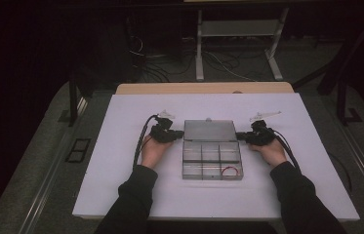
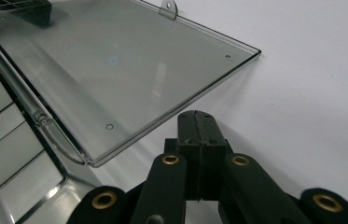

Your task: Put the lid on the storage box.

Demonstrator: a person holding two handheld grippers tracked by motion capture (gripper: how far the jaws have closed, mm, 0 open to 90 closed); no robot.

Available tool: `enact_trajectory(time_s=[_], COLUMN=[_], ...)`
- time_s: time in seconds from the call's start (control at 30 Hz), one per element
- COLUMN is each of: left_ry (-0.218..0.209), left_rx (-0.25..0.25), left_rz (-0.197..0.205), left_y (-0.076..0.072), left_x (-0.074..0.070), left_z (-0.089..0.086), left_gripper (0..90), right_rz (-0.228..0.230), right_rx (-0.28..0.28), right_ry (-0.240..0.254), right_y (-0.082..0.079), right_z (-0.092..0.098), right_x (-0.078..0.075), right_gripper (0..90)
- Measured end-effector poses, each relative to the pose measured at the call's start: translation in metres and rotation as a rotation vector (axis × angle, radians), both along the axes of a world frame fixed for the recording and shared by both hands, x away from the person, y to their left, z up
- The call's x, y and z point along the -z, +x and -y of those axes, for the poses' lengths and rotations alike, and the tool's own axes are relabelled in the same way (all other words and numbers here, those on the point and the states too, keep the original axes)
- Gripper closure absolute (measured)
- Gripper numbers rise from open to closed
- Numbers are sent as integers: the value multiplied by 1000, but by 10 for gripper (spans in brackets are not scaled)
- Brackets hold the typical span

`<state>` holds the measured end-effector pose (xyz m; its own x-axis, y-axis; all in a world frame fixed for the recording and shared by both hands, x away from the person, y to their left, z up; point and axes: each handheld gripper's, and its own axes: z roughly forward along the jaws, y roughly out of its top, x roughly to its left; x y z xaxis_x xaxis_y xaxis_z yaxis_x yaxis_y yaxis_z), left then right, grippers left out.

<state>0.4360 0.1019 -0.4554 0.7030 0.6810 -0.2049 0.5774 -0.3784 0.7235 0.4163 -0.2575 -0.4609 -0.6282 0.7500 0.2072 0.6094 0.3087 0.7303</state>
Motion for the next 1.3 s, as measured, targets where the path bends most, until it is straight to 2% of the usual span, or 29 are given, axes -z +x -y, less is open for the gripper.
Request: enact_trajectory(time_s=[0.13,0.3,0.43,0.87,1.13,1.3], left_ry=[-12,-7,-30,-76,-97,-109], left_rx=[-4,3,-1,0,-6,-6], left_rz=[-3,2,3,41,57,78], left_y=[1,2,4,11,10,10], left_x=[1,0,-1,-12,-15,-21], left_z=[3,6,6,14,14,13], left_gripper=[893,893,893,894,894,893], right_rz=[-7,-17,-7,-3,12,36], right_rx=[-4,0,-6,-4,-2,-3], right_ry=[1,5,2,39,48,58], right_y=[2,6,9,16,17,16], right_z=[-3,-6,-7,-12,-13,-12], right_x=[-1,-2,-4,-17,-19,-25], right_gripper=[892,892,892,892,892,892])
